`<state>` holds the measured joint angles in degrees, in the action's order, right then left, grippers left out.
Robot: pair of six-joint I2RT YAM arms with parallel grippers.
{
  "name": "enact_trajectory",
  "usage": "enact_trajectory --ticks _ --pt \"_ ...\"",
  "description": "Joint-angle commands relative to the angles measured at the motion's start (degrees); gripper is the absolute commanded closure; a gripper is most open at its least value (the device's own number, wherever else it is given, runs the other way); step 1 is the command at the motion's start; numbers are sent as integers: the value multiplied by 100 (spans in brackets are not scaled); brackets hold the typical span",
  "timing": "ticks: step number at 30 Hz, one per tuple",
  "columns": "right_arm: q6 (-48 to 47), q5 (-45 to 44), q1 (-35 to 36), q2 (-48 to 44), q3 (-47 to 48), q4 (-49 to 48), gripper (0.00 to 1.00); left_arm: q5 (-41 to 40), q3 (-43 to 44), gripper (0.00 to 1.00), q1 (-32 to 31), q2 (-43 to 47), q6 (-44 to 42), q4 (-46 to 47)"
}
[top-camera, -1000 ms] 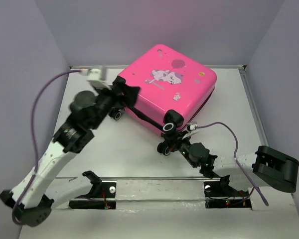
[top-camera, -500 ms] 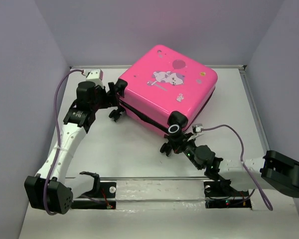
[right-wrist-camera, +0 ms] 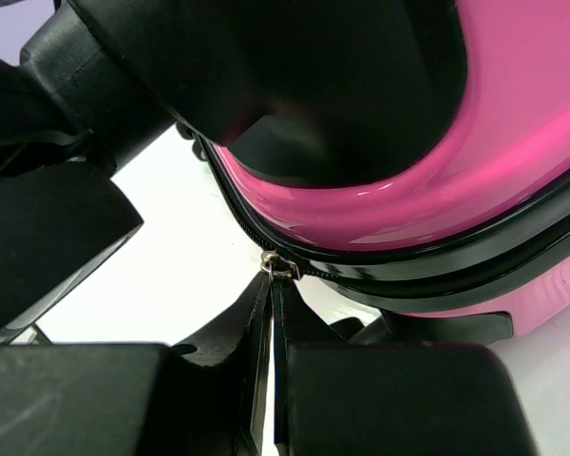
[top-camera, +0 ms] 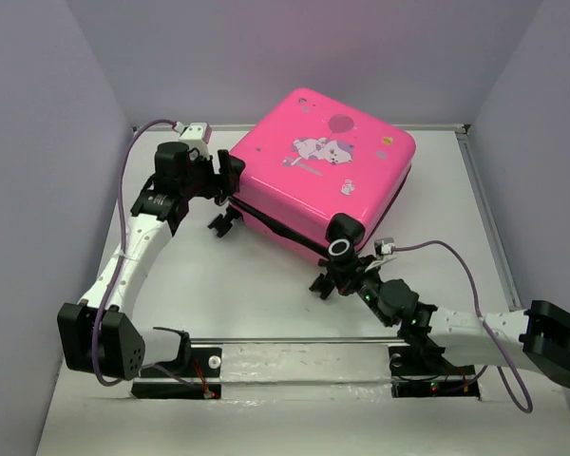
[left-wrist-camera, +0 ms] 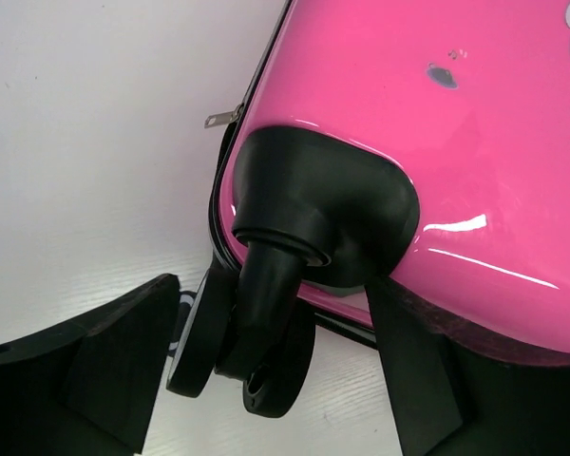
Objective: Pack the luggage
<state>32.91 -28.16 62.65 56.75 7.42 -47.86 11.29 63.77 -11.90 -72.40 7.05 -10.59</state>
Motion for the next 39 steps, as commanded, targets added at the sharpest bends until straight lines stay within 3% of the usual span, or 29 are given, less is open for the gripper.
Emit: enact_trajectory --ticks 1,5,7,9,13,19,22,26,28,29,30,31,39 --pt "-65 13 63 -349 67 -497 93 269 22 13 -58 139 -72 14" --pt "-74 4 63 -419 75 -400 93 242 57 27 -76 24 -63 -119" --pt "-82 -14 63 -463 75 -347 93 356 39 42 -84 -11 -54 -154" --pt "-109 -23 63 -524 84 -286 93 496 39 46 -110 -81 -37 -259" --pt "-179 -31 63 -709 119 -93 93 453 31 47 -137 -204 42 -620" --pt "-381 -84 63 -1096 260 426 93 883 -330 53 -163 -143 156 -435" --pt "-434 -84 63 -1219 339 637 93 972 -356 40 -277 -169 165 -435" --pt "-452 -75 63 -1210 409 813 93 954 -409 40 -365 -160 174 -435" --pt "-469 -93 63 -1175 462 918 93 1042 -479 47 -401 -186 183 -409" --pt "-487 -110 63 -1140 497 979 93 1129 -497 66 -409 -204 183 -357" --pt "-504 -128 63 -1062 558 1163 93 1173 -540 76 -418 -239 200 -313" --pt "-557 -145 63 -1000 672 1234 93 1226 -558 92 -427 -265 200 -286" --pt "-733 -408 63 -254 1120 1271 93 1929 -830 94 -812 -204 710 451"
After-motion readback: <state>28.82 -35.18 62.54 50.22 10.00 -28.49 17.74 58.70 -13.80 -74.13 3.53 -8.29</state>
